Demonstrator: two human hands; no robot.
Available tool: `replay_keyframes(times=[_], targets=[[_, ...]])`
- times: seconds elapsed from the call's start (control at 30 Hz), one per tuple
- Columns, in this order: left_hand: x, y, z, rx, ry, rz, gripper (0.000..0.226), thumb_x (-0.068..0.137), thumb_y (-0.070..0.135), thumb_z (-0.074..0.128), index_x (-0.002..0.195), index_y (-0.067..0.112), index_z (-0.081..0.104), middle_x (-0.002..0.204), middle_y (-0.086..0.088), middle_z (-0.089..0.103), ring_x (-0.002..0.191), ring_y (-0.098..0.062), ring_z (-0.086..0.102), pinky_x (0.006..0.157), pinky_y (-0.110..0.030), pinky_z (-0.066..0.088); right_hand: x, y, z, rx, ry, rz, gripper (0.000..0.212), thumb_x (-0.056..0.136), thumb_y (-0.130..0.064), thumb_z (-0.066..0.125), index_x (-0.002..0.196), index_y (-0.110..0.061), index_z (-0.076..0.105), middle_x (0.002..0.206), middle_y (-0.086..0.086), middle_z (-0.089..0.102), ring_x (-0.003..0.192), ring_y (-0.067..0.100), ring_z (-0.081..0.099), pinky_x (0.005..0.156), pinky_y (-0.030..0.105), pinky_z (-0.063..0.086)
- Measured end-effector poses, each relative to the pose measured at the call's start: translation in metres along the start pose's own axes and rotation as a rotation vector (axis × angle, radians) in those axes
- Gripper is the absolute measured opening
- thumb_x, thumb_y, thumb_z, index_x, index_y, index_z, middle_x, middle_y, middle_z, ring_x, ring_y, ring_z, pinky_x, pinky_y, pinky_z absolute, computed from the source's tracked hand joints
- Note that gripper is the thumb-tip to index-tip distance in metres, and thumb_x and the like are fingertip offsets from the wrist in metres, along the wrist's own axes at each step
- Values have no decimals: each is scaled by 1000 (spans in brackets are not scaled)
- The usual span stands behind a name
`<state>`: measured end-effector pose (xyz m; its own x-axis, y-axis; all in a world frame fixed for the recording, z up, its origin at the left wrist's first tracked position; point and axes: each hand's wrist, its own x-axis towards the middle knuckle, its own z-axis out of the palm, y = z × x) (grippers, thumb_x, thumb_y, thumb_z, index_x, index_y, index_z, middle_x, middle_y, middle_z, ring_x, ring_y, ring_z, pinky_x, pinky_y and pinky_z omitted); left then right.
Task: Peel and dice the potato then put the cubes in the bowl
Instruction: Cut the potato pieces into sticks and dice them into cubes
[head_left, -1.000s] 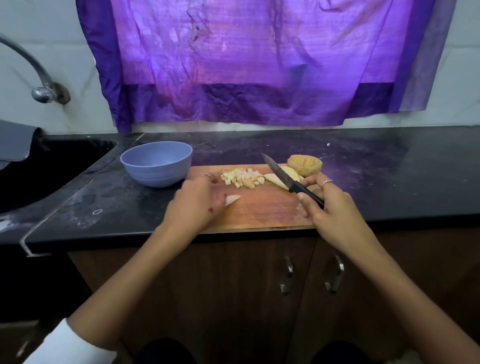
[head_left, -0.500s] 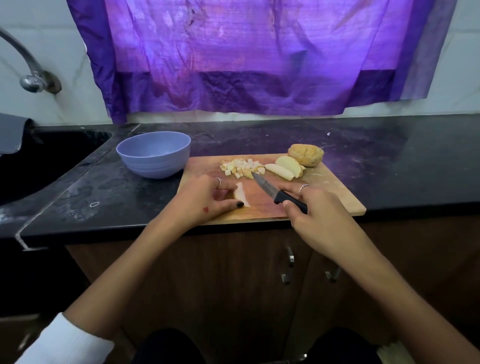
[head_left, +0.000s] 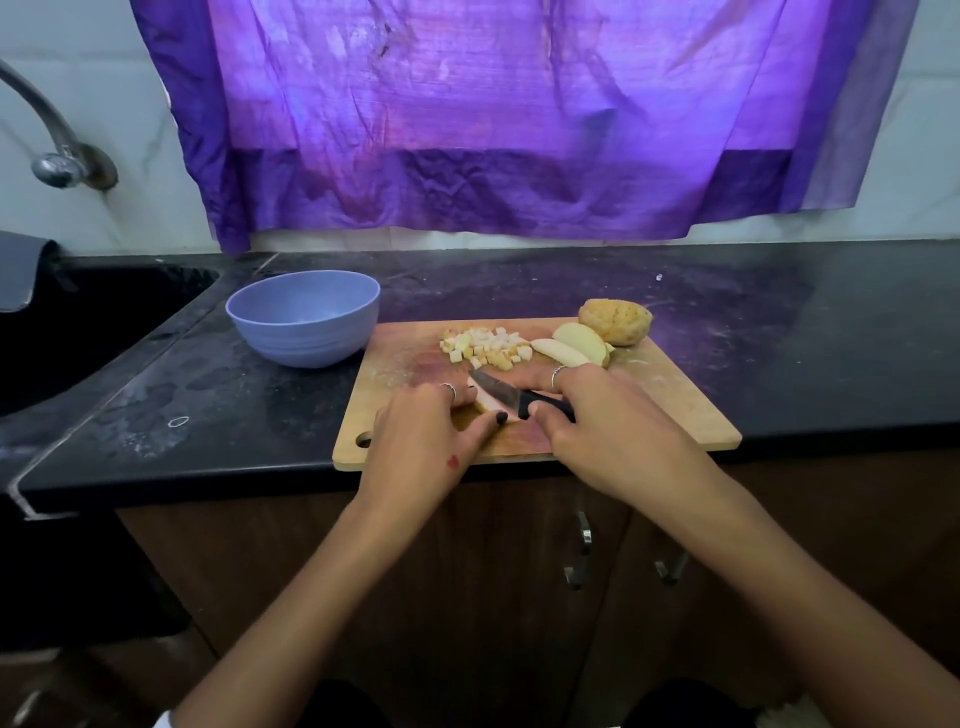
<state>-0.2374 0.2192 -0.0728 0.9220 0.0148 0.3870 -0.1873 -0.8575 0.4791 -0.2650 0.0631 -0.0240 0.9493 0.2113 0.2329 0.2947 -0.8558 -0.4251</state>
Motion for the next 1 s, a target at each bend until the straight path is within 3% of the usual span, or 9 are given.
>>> replay_keyframes(times=[0.13, 0.2, 0.33, 0.47, 0.67, 0.77, 0.9, 1.0], targets=[[0, 1, -2, 13, -10, -8, 43, 89, 46, 60, 123, 21, 65, 105, -2, 70, 95, -19, 60, 85, -40, 49, 0, -4, -2, -30, -21, 0, 9, 98, -28, 50, 92, -25, 56, 70, -6, 48, 65, 7, 46, 47, 21, 26], [0, 2, -1, 20, -14, -9, 43, 89, 46, 60, 123, 21, 65, 104, -2, 70, 93, -18, 60, 85, -40, 49, 1, -6, -1, -46, -31, -1, 10, 98, -28, 49, 89, -26, 53, 73, -3, 51, 69, 11, 48, 48, 23, 29], [-2, 2, 0, 4, -19, -23, 47, 89, 46, 60, 129, 21, 60, 120, 2, 67, 106, -15, 59, 96, -41, 47, 2, -5, 2, -47, -38, -2, 18, 98, -27, 47, 108, -23, 62, 74, -5, 50, 70, 11, 49, 52, 24, 33], [2, 1, -2, 18, -47, -30, 48, 89, 48, 60, 129, 21, 60, 121, 1, 66, 109, -17, 59, 96, -40, 46, 8, -6, 0, -66, -83, -2, 29, 97, -29, 47, 124, -27, 59, 95, 2, 61, 85, 17, 57, 71, 31, 50], [1, 4, -6, 81, -87, -18, 43, 91, 48, 56, 126, 25, 62, 111, -1, 69, 101, -20, 60, 91, -41, 47, 22, -20, -13, -139, -127, -26, 29, 94, -23, 54, 121, -24, 64, 105, 2, 62, 67, 12, 51, 53, 24, 39], [1, 6, -9, 152, -119, 14, 37, 95, 46, 49, 124, 27, 62, 109, -2, 69, 101, -21, 60, 91, -41, 47, 28, -27, -17, -153, -170, -46, 24, 93, -20, 56, 114, -20, 68, 83, -2, 60, 57, 8, 47, 46, 19, 36], [4, 8, -9, 318, -132, 49, 33, 101, 39, 40, 121, 27, 62, 112, -1, 68, 104, -24, 59, 89, -36, 43, 29, -32, -21, -182, -201, -47, 25, 94, -23, 54, 114, -16, 67, 93, 4, 65, 56, 9, 47, 47, 21, 37], [6, 9, -10, 347, -150, 48, 30, 101, 36, 40, 112, 25, 65, 104, -3, 68, 99, -24, 58, 83, -34, 37, 30, -37, -27, -218, -226, -31, 27, 93, -19, 55, 119, -16, 60, 76, 0, 53, 52, 10, 46, 42, 21, 33]])
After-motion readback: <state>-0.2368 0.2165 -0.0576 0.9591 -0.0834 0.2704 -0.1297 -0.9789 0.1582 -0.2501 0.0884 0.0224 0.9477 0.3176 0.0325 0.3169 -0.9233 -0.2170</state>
